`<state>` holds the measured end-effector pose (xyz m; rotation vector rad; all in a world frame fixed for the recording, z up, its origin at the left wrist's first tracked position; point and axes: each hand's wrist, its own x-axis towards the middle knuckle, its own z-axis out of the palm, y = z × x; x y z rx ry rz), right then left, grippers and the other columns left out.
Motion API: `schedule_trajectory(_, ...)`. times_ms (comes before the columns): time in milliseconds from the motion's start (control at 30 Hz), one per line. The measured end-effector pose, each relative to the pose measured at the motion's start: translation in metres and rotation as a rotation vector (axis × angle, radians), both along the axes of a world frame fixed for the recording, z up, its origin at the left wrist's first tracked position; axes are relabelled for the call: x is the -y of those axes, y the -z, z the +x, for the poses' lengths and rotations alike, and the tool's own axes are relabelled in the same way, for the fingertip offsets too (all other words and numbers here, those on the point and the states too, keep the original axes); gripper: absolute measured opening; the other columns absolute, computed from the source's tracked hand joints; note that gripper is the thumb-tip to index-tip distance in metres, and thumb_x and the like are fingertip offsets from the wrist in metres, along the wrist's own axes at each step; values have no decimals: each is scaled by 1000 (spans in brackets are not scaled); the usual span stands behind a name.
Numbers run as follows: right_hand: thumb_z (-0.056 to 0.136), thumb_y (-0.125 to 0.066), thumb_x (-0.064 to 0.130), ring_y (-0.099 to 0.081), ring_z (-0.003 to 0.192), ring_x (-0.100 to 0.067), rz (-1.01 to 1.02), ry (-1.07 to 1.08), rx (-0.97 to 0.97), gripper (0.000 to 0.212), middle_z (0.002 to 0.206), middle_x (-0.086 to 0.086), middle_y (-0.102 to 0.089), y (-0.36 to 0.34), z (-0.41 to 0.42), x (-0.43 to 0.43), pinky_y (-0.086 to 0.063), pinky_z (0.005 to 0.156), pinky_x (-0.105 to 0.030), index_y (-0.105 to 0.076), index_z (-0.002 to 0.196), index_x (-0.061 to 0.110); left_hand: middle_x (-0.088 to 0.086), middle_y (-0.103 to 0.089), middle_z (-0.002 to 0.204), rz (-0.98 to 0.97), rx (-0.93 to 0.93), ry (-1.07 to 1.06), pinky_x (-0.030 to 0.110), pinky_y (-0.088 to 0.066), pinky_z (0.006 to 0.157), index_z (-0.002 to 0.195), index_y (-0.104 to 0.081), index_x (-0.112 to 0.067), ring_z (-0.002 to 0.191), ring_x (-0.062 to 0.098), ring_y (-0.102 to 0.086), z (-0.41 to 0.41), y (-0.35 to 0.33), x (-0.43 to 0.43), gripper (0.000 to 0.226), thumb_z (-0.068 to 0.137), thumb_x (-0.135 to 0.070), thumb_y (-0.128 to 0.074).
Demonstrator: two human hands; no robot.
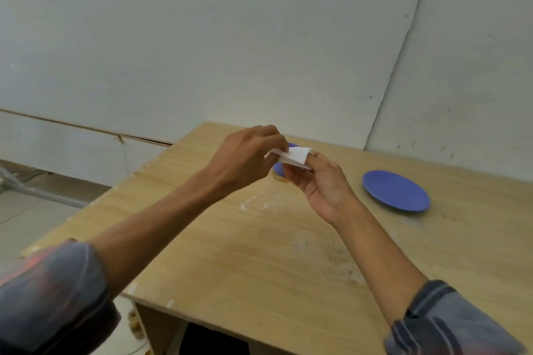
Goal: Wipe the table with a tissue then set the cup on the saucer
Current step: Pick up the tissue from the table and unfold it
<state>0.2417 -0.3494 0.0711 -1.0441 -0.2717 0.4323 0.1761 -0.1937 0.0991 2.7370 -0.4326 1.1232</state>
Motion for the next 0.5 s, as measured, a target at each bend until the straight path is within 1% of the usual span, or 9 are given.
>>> schedule_trajectory(67, 89, -56, 6, -69, 82, -24, -16, 40, 3, 23, 95, -14, -69, 3, 6, 7, -60, 73, -35, -65, 109, -3, 3, -70, 94, -12, 11, -1, 37, -51, 59, 96, -74, -13, 79, 27, -64, 8, 7, 12, 18, 83, -8, -64)
schedule_trajectory(100, 89, -55, 6, -70, 80, -24, -11, 57, -4, 20, 94, -14, -70, 4, 9, 11, -60, 72, -38, -66, 104, -2, 3, -71, 96, -26, 11, -5, 36, -51, 60, 97, -74, -13, 81, 27, -64, 12, 11, 17, 19, 82, -7, -63)
schedule_trajectory(200, 89, -55, 14, -72, 70, -21, 57, 69, -15, 21, 81, -11, -73, 5, 15, 18, -58, 60, -31, -74, 82, 8, 0, -70, 107, -90, -42, -23, 38, -51, 69, 103, -73, -15, 93, 27, -63, 24, 22, 28, 23, 84, -11, -61)
schedule_trajectory(233, 89, -58, 18, -71, 70, -20, 54, 91, 5, 17, 82, -11, -72, 6, 17, 20, -57, 60, -30, -72, 85, 10, -1, -68, 112, -114, -73, -19, 39, -51, 73, 106, -72, -16, 98, 26, -62, 28, 26, 31, 24, 86, -13, -59)
schedule_trajectory(267, 87, -62, 22, -72, 72, -18, 25, 123, 48, 14, 88, -11, -70, 8, 18, 21, -57, 62, -30, -69, 94, 12, -2, -66, 116, -137, -105, -10, 40, -51, 76, 110, -71, -17, 103, 24, -60, 33, 30, 34, 26, 87, -16, -57)
schedule_trajectory(333, 85, -67, 24, -72, 79, -17, -148, 212, 222, 30, 100, -12, -67, 16, 25, 24, -57, 67, -29, -59, 113, 22, -5, -62, 123, -171, -177, 27, 38, -51, 80, 116, -67, -21, 109, 17, -57, 42, 37, 39, 30, 89, -23, -54)
schedule_trajectory(367, 85, -67, 22, -72, 82, -18, -246, 263, 318, 34, 101, -11, -67, 19, 29, 27, -58, 68, -28, -56, 117, 30, -6, -60, 124, -198, -221, 66, 35, -51, 81, 118, -66, -22, 109, 14, -56, 46, 41, 41, 31, 90, -25, -54)
schedule_trajectory(433, 88, -60, 13, -71, 85, -19, -387, 377, 476, 37, 99, -6, -68, 23, 36, 32, -60, 70, -30, -58, 114, 39, -8, -56, 128, -299, -319, 154, 24, -49, 84, 124, -63, -23, 107, 6, -55, 53, 47, 44, 35, 89, -27, -58)
schedule_trajectory(500, 88, -52, 4, -68, 88, -19, -519, 480, 597, 41, 94, 6, -68, 25, 46, 38, -60, 72, -31, -63, 104, 40, -11, -56, 131, -388, -371, 190, 10, -45, 82, 127, -60, -24, 102, -1, -55, 57, 51, 42, 40, 88, -30, -62)
